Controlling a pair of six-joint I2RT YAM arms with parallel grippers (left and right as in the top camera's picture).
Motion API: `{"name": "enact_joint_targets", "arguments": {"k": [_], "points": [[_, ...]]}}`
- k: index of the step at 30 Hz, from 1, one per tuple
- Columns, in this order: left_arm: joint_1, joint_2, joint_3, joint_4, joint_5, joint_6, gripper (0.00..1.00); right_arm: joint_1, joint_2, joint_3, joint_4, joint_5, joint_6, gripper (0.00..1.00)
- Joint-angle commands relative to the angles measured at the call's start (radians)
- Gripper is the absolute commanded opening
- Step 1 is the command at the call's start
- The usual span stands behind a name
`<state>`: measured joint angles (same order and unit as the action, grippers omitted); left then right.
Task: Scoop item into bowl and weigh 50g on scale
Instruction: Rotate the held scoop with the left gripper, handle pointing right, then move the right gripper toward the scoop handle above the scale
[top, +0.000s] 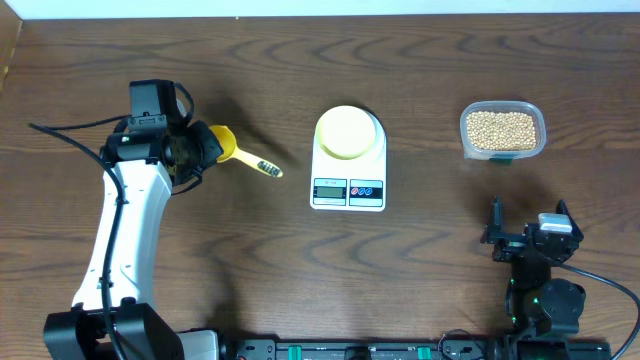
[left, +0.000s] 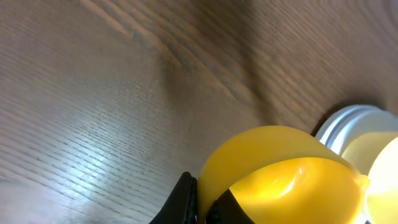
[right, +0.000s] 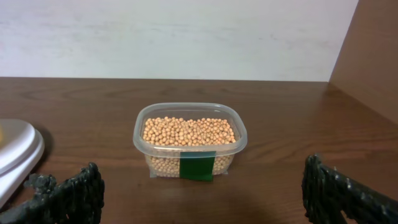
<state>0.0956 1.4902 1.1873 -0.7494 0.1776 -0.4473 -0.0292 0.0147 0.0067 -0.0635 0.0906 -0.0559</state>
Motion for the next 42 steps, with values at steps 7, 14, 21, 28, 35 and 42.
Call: {"name": "enact_joint_targets", "arguments": {"k": [7,14,21,28,35,42], "points": [[-0.002,-0.017,-0.004,0.0,-0.008,-0.409,0.08,0.004,-0.008,-0.001,-0.003,0.011,-0.002,0.99],[-0.002,-0.017,-0.004,-0.057,0.028,-0.64,0.08,0.004,-0.008,-0.001,-0.003,0.011,-0.002,0.99],[-0.003,-0.017,-0.004,-0.057,0.095,-0.666,0.08,0.004,-0.008,-0.001,-0.003,0.011,-0.002,0.99],[-0.003,-0.017,-0.004,-0.063,0.103,-0.666,0.08,0.004,-0.008,-0.001,0.008,0.09,-0.139,0.99],[-0.003,-0.016,-0.005,-0.069,0.103,-0.665,0.08,0.004,-0.008,-0.001,0.008,0.098,-0.143,0.99],[-0.003,-0.016,-0.005,-0.091,0.103,-0.666,0.08,0.004,-0.008,-0.001,0.018,0.056,-0.138,0.99]]}}
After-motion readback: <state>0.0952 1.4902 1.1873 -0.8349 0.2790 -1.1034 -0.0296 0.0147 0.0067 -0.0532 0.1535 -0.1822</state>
